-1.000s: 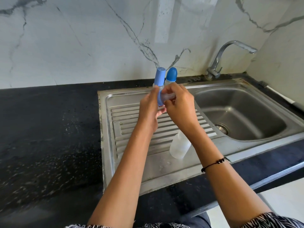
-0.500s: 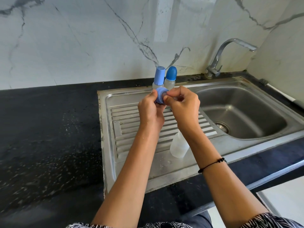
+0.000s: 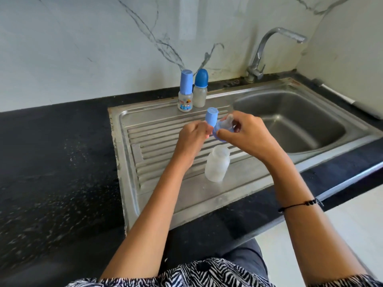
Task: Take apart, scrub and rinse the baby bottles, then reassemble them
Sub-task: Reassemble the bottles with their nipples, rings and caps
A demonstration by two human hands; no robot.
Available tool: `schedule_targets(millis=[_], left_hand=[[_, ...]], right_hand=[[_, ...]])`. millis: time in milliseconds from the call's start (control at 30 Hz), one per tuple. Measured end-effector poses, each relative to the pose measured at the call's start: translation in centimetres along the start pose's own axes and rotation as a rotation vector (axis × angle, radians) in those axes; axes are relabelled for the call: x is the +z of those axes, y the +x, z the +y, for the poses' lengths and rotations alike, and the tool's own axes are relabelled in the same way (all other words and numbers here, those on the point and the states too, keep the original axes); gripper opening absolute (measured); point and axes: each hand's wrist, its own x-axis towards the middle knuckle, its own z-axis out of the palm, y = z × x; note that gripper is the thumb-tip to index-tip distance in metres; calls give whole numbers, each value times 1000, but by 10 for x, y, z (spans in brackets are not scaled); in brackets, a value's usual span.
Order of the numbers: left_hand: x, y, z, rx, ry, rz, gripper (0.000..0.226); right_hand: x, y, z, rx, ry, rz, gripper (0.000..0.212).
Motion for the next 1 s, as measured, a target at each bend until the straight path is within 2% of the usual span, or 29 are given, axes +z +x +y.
schedule_targets(millis=[67, 100, 167, 200, 267, 400, 500, 600, 733, 800, 833, 933, 1000], left_hand=[[-6, 2, -17, 40, -4, -187, 22], [-8, 2, -26, 36, -2, -316, 28], [-8, 5, -45, 48, 83, -544, 57], [-6, 5, -53, 64, 159, -589, 67], [1, 1, -62, 85, 265, -560, 74], [11, -2, -64, 109, 174, -438, 75], [16, -3, -53, 153, 15, -433, 78], [22, -9, -33, 186, -107, -371, 91], [17, -9, -15, 166, -195, -367, 100], [18, -8, -8, 187, -130, -342, 105], [20, -9, -6, 223, -36, -299, 105], [26, -11, -2, 336, 201, -172, 97], [25, -10, -2, 365, 197, -183, 92]], right_hand=[[5, -6, 9, 28, -34, -38, 29], [10, -10, 12, 42, -34, -61, 29], [20, -17, 16, 67, -17, -83, 27], [25, -19, 17, 71, 0, -81, 26], [34, -23, 20, 52, 40, -50, 24], [40, -26, 27, 45, 160, 12, 11], [33, -21, 26, 133, 507, 73, 18], [22, -10, 21, 176, 873, 111, 21], [11, -2, 18, 198, 1192, -27, 29], [13, 2, 17, 253, 1194, -15, 26], [16, 4, 15, 295, 1118, 23, 32], [23, 9, 14, 321, 922, 89, 74], [23, 7, 14, 340, 1005, 68, 81]])
